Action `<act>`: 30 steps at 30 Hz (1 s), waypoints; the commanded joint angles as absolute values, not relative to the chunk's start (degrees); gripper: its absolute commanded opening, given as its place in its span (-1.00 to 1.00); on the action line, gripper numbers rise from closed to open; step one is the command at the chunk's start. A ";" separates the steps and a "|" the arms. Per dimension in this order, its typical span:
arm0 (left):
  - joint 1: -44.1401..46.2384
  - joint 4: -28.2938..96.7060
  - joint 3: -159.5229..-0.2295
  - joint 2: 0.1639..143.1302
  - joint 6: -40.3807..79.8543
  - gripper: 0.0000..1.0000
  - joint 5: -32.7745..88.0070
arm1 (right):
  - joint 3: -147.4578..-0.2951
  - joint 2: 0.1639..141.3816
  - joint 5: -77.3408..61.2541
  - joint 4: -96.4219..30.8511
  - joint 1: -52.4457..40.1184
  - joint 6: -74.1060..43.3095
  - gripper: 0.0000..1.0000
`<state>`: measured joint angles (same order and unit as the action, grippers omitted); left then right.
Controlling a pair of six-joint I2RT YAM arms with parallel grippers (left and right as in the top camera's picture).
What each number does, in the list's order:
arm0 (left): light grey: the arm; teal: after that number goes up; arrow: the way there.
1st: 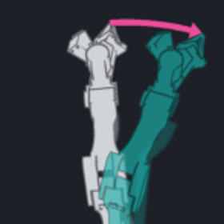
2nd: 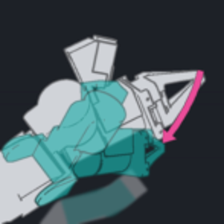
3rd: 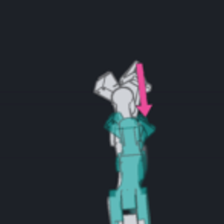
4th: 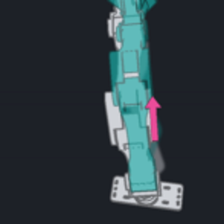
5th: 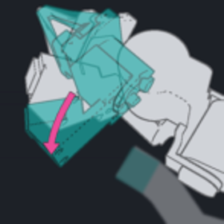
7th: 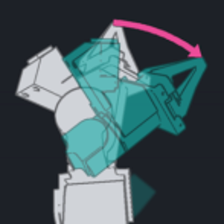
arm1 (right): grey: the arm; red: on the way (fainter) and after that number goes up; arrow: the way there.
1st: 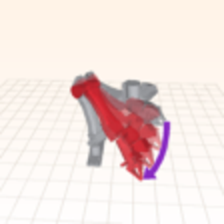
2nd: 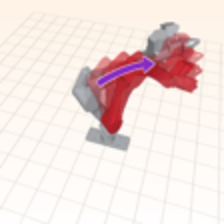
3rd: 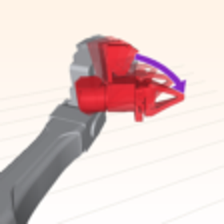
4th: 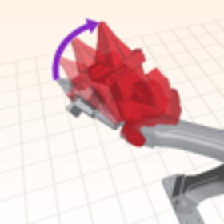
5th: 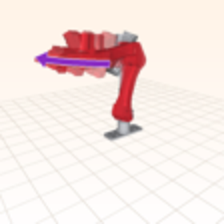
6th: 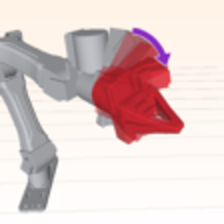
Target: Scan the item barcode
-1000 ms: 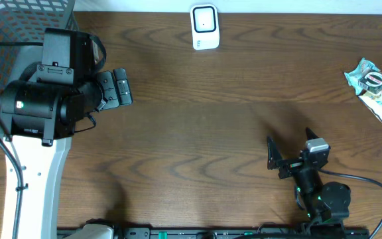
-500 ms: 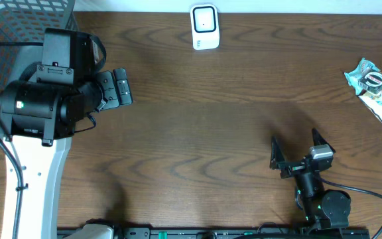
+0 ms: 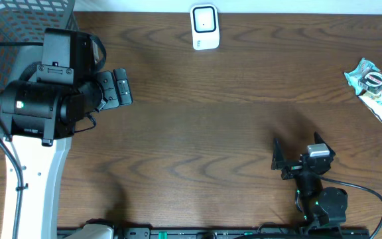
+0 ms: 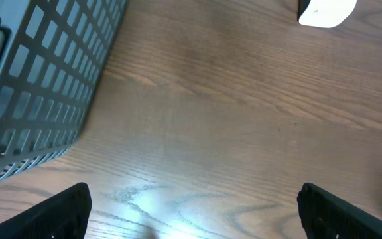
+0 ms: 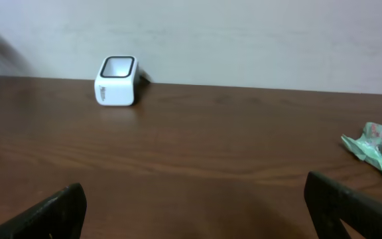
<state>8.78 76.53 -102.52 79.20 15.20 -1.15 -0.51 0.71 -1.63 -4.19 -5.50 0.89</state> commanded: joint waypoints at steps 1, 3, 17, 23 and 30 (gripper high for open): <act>8.58 76.75 -102.24 79.07 15.33 0.96 -0.80 | -0.32 0.32 -0.14 -4.49 -4.99 -1.91 0.99; 8.58 76.75 -102.24 79.07 15.33 0.96 -0.80 | -0.32 0.32 -0.14 -4.51 -4.47 -3.07 0.98; 8.58 76.75 -102.24 79.07 15.33 0.96 -0.80 | -0.32 0.32 -0.16 -4.56 -4.32 -2.70 0.99; 8.58 76.75 -102.24 79.07 15.33 0.95 -0.80 | -0.32 0.32 -0.19 -4.56 -4.34 -2.70 0.99; 8.58 76.75 -102.24 79.07 15.33 0.96 -0.80 | -0.32 0.32 -0.56 -4.56 -4.36 -1.63 0.98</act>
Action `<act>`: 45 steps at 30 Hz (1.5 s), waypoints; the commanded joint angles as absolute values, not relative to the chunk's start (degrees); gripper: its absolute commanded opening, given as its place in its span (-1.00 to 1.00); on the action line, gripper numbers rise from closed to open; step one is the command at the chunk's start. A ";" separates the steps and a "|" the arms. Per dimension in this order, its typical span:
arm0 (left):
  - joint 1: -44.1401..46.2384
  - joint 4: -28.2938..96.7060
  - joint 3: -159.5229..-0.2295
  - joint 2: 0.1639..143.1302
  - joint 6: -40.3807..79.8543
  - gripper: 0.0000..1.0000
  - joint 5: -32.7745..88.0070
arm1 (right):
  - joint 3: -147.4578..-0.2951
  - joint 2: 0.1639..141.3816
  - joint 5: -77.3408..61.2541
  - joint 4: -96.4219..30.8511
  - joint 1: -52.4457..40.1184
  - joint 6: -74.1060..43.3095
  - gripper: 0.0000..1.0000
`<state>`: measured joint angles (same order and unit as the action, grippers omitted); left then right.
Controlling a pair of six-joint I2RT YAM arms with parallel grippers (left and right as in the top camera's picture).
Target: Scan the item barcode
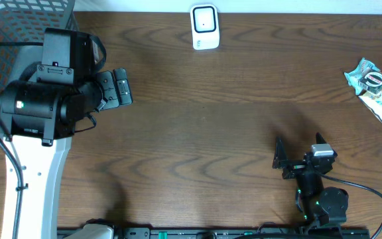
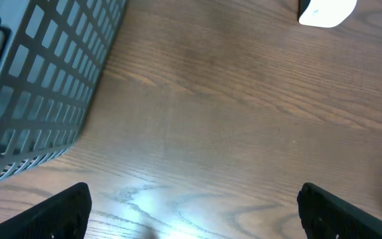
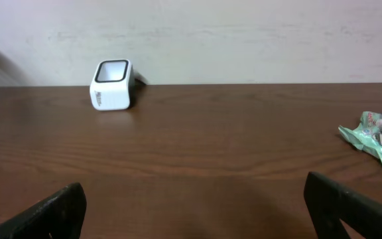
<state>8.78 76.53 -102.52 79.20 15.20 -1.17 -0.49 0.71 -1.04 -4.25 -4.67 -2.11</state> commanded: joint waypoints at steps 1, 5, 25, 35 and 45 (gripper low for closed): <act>8.58 76.75 -102.24 79.07 15.33 0.96 -0.80 | -0.32 0.32 -0.56 -4.56 -4.36 -1.65 0.98; 8.58 76.75 -102.24 79.07 15.33 0.96 -0.80 | -0.32 0.32 -0.58 -4.56 -4.38 -3.01 0.99; 8.58 76.75 -102.24 79.07 15.33 0.96 -0.80 | -0.32 0.32 -0.56 -4.40 -4.38 -2.96 0.98; 8.58 76.75 -102.24 79.07 15.33 0.96 -0.80 | -0.32 0.32 -0.58 -4.36 -4.38 -2.94 0.99; 8.38 78.61 -102.19 79.07 15.35 0.95 -1.83 | -0.32 0.32 -0.56 -4.36 -4.38 -2.96 0.98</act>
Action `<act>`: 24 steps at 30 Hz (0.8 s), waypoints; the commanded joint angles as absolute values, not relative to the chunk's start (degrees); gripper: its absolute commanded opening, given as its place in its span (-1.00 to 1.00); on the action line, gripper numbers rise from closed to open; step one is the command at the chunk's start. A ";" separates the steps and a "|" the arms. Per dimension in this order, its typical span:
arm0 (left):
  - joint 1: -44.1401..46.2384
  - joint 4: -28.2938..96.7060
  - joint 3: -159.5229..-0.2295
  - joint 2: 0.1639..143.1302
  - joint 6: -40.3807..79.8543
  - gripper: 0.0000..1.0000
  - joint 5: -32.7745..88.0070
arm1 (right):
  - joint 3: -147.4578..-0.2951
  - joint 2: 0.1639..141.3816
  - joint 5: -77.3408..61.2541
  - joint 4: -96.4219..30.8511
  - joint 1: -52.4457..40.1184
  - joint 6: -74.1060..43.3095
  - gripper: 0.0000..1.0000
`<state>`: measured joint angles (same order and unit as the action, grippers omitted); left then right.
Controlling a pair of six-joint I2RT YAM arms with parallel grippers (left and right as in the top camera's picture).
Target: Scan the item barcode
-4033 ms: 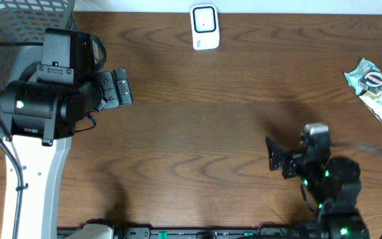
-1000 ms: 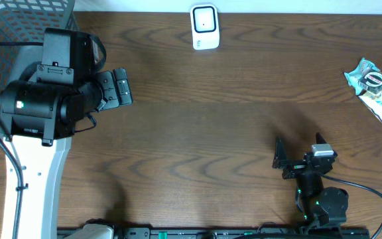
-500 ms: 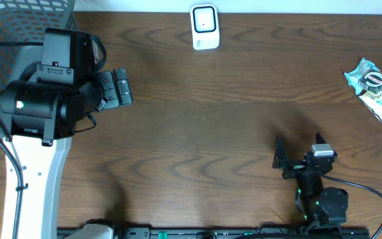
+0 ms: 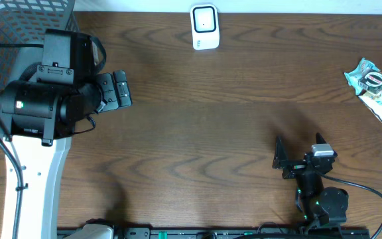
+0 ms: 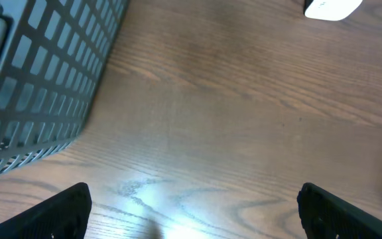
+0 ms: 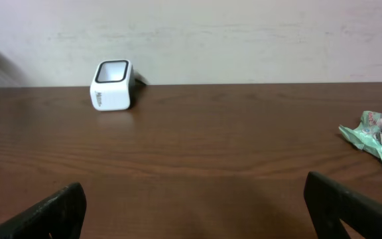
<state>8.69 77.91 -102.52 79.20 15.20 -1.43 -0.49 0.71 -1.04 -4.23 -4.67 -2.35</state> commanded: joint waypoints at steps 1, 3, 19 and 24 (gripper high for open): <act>8.38 79.24 -102.06 79.02 15.33 0.96 -1.15 | -0.32 0.32 -0.56 -4.36 -4.38 -2.96 0.99; 8.38 80.47 -101.08 78.37 15.33 0.96 0.14 | -0.32 0.32 -0.56 -4.36 -4.38 -2.94 0.99; 8.43 58.92 -64.18 54.04 11.73 0.96 1.23 | -0.32 0.32 -0.56 -4.34 -4.38 -2.94 0.99; 8.43 46.76 -51.05 42.63 2.46 0.95 7.40 | -0.32 0.34 -0.56 -4.34 -4.38 -2.94 0.99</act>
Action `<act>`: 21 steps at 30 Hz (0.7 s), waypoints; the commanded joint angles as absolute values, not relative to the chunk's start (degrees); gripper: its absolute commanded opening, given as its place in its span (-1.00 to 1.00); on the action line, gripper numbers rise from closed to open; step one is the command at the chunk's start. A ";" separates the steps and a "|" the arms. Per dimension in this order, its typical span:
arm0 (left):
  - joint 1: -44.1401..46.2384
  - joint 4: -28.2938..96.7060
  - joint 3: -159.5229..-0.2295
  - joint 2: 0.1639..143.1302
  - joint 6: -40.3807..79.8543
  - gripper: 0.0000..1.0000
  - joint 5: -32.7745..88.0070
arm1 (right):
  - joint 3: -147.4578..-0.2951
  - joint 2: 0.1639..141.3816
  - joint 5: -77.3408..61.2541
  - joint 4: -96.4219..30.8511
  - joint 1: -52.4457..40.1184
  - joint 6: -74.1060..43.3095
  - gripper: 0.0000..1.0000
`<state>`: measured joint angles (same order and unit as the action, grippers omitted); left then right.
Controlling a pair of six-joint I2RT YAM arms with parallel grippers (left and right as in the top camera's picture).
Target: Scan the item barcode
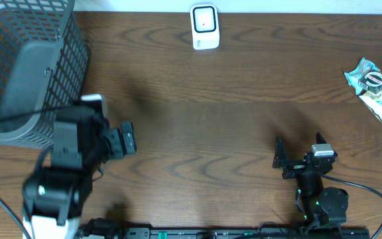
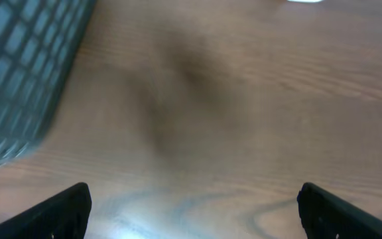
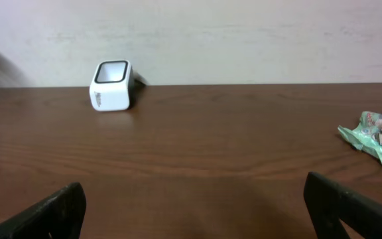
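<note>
A green snack packet (image 1: 377, 83) with a barcode label lies at the far right of the table, also seen at the right edge in the right wrist view (image 3: 371, 136). The white barcode scanner (image 1: 204, 26) stands at the back centre, its window facing up and forward (image 3: 113, 85). My left gripper (image 1: 127, 142) is open over bare wood at the left, below the basket; its view is blurred (image 2: 194, 216). My right gripper (image 1: 298, 151) is open low near the front right, nothing between its fingers (image 3: 194, 212).
A grey wire basket (image 1: 25, 66) fills the back left corner, and its blurred wall shows in the left wrist view (image 2: 12, 79). A pale wall rises behind the table's back edge (image 3: 244, 33). A black cable (image 1: 363, 189) trails from the right arm.
My left arm has moved from beside the basket toward the front of the table, and its open gripper now sits lower and slightly right. The right arm, packet and scanner have not moved.
At first both grippers were open, the left beside the basket, the right low at the front right. The right wrist view then shifted slightly and stayed level. The left arm held still until its move toward the front. Packet and scanner stayed put.
</note>
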<state>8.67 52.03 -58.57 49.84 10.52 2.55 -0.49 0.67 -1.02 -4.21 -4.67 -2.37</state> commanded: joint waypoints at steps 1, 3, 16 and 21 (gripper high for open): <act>8.43 44.31 -48.23 39.59 1.32 0.96 8.38 | -0.32 0.34 -0.56 -4.34 -4.38 -2.94 0.99; 8.40 41.19 -43.51 33.80 1.06 0.95 8.54 | -0.32 0.34 -0.56 -4.34 -4.38 -2.94 0.99; 7.27 39.92 -33.54 13.04 1.08 0.95 7.49 | -0.32 0.40 -0.56 -4.32 -4.38 -2.96 0.98; 3.51 36.47 -27.90 9.85 1.26 0.96 7.53 | -0.32 0.40 -0.56 -4.32 -4.38 -2.94 0.99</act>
